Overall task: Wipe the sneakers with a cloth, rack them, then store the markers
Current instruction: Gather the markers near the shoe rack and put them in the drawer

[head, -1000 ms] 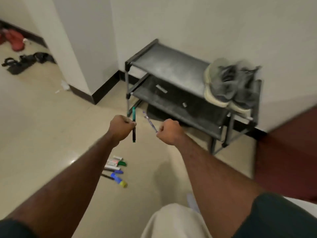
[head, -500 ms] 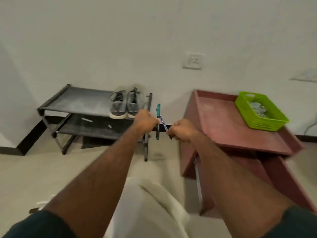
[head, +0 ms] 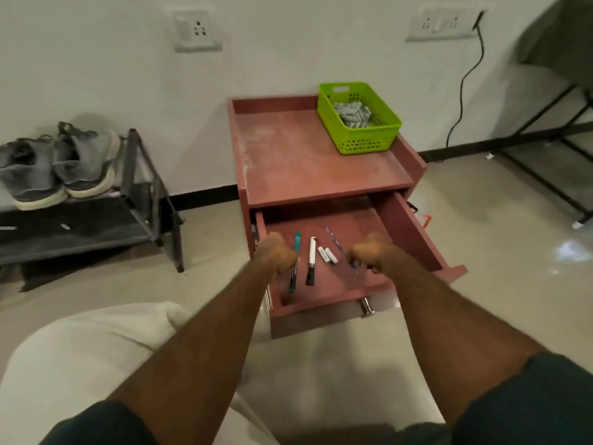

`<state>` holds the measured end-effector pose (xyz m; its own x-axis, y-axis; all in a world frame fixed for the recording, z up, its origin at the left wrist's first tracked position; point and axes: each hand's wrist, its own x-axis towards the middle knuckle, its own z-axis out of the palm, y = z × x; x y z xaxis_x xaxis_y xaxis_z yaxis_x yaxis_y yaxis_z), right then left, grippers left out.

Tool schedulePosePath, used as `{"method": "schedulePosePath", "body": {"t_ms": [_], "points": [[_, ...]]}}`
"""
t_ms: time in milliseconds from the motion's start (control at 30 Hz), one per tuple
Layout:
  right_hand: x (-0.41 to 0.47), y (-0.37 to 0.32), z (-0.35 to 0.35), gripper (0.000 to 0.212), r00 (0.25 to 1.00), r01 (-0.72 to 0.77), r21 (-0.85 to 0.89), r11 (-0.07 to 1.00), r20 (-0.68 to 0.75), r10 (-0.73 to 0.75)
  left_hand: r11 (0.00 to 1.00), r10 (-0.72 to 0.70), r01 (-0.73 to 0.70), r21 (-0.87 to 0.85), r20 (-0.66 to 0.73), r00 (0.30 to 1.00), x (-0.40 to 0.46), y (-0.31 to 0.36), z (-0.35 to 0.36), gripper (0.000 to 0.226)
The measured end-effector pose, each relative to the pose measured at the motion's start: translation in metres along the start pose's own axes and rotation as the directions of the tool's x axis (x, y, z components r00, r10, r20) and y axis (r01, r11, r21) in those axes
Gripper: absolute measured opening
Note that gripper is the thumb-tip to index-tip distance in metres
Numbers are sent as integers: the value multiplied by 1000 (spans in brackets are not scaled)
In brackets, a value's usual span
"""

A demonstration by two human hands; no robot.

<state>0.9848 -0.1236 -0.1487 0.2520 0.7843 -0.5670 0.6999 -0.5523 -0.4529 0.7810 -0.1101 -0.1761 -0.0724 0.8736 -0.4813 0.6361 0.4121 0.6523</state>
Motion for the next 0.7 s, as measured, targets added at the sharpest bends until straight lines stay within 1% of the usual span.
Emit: {"method": "schedulePosePath", "body": {"t_ms": [100, 200, 300, 400, 467, 533, 567, 700], "points": [[22, 9, 8, 19, 1000, 15, -95, 995, -24, -17, 999, -14, 15, 36, -25, 1000, 15, 10, 27, 19], [42, 13, 12, 27, 997, 28, -234, 972, -61, -44, 995, -40, 46, 90, -72, 997, 35, 12, 48, 24], [61, 18, 18, 36, 993, 44, -353, 935, -88, -80, 992, -63, 74, 107, -97, 993, 55, 7, 65, 30], [78, 27, 29, 46, 995, 8, -403, 915, -92, -49, 985, -101, 120, 127, -144, 984, 71, 2, 75, 28], [88, 32, 36, 46, 995, 3, -397, 918, -93, -43, 980, -109, 135, 148, -173, 979, 79, -1, 78, 28], [96, 37, 43, 42, 996, -15, -320, 947, -93, -16, 977, -114, 142, 161, -172, 979, 85, -5, 80, 30], [96, 38, 44, 41, 996, -6, -315, 949, -87, -23, 975, -118, 145, 169, -162, 980, 86, -7, 80, 30], [91, 35, 45, 47, 985, -64, -253, 965, -173, 20, 973, -125, 151, 176, -147, 981, 80, -10, 79, 32]]}}
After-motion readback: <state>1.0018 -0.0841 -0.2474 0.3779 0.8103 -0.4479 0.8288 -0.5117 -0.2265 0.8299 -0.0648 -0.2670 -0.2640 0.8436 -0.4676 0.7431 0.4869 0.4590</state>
